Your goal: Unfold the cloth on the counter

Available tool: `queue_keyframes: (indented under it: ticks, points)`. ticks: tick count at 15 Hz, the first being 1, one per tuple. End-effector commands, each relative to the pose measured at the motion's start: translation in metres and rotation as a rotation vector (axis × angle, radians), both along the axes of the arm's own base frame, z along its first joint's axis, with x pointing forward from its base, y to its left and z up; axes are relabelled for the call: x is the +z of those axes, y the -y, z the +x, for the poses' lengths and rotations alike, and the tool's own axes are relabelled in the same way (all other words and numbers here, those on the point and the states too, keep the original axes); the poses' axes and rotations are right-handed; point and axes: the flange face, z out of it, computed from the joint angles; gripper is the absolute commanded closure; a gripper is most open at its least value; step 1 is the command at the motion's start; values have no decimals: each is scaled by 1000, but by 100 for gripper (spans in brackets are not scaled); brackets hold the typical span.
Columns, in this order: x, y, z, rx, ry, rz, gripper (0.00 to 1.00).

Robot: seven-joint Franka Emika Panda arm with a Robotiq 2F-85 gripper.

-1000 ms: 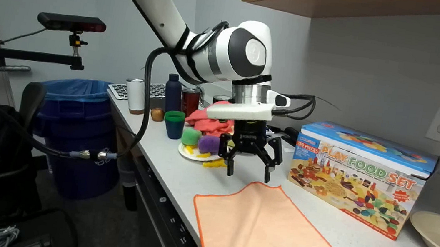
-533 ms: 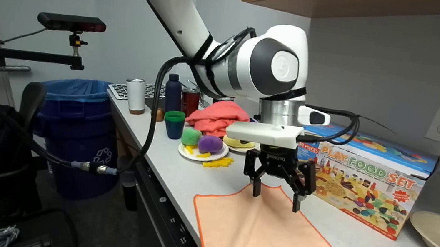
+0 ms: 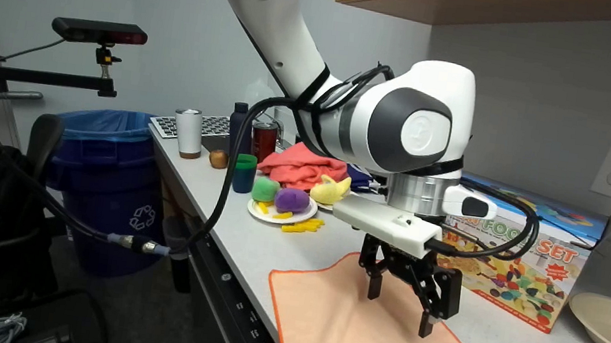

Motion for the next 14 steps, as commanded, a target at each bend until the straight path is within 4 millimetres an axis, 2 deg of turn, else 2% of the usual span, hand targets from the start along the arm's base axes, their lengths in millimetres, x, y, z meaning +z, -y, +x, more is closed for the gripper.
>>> queue_keyframes:
  ticks: [1,7,11,14]
  points:
    - [-17,14,17,-73,15,3,0]
    - [-34,24,32,-127,-3,39,0]
    - [-33,36,44,-157,10,86,0]
    - [-30,42,56,-132,19,49,0]
